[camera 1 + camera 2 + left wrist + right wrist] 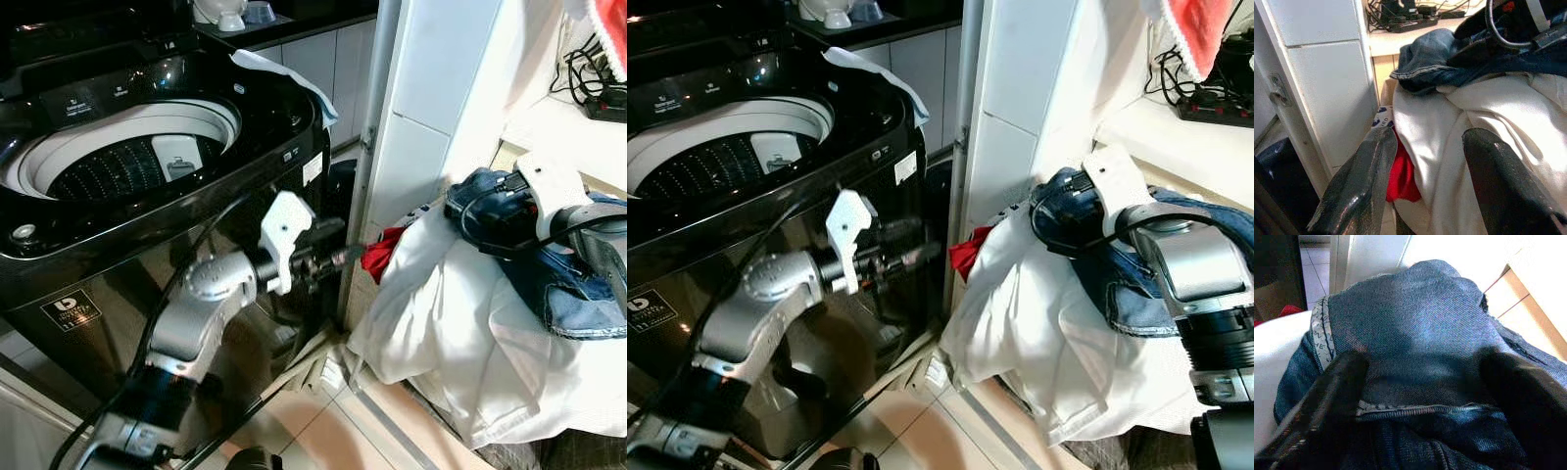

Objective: Clothes washing

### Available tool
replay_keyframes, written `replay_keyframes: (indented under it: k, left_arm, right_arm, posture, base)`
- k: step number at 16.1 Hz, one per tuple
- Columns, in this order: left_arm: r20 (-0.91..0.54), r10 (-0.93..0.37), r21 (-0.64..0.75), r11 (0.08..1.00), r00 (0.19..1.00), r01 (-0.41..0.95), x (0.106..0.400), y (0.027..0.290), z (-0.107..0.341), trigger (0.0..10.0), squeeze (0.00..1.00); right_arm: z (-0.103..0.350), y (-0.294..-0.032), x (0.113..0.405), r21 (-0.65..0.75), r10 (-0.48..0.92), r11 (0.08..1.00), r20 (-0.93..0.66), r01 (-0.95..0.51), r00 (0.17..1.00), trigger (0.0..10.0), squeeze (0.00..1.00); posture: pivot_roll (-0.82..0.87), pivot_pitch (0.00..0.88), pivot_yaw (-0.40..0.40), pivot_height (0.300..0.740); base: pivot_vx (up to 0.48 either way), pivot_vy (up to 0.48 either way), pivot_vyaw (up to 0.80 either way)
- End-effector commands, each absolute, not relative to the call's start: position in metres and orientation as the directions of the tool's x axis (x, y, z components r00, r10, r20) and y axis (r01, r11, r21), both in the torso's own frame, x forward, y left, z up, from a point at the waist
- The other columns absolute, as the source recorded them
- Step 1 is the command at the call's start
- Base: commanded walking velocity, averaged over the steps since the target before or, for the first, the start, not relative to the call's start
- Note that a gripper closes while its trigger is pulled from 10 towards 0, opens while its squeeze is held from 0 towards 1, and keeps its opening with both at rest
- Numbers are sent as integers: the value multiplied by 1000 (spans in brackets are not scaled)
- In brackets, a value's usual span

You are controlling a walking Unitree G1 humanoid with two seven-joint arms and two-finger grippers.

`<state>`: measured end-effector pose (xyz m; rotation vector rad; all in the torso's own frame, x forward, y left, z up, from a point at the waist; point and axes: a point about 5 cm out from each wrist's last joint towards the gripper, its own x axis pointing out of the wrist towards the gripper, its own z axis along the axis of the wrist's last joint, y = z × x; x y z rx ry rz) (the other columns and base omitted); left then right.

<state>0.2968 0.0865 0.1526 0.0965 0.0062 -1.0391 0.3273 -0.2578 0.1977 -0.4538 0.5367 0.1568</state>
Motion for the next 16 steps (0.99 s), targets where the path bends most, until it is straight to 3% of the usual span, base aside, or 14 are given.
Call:
replay_keyframes:
  k: [1, 2, 8, 16]
  left_arm:
    - [-44, -882, 92, 464, 470, 881, 291, 85, 154, 10000, 0]
    - [-33, -893, 77, 445, 448, 892, 289, 85, 154, 10000, 0]
    - [-18, -949, 21, 315, 315, 949, 273, 85, 153, 10000, 0]
    - [-27, -939, 49, 342, 344, 938, 278, 88, 157, 10000, 0]
  right_arm:
    - [187, -270, 321, -369, -14, 897, -576, -245, 817, 353, 0]
    - [187, -272, 320, -374, -20, 895, -579, -244, 815, 0, 0]
    - [187, -274, 320, -382, -23, 891, -577, -245, 817, 0, 0]
    - [187, -274, 322, -381, -17, 892, -567, -245, 823, 0, 0]
  posture:
    - [-7, 0, 21, 740]
    - [-7, 0, 21, 740]
    - [-8, 0, 39, 740]
    - [6, 0, 23, 740]
  base:
    - [0, 0, 0]
    - [0, 0, 0]
    - [0, 0, 0]
    - [0, 0, 0]
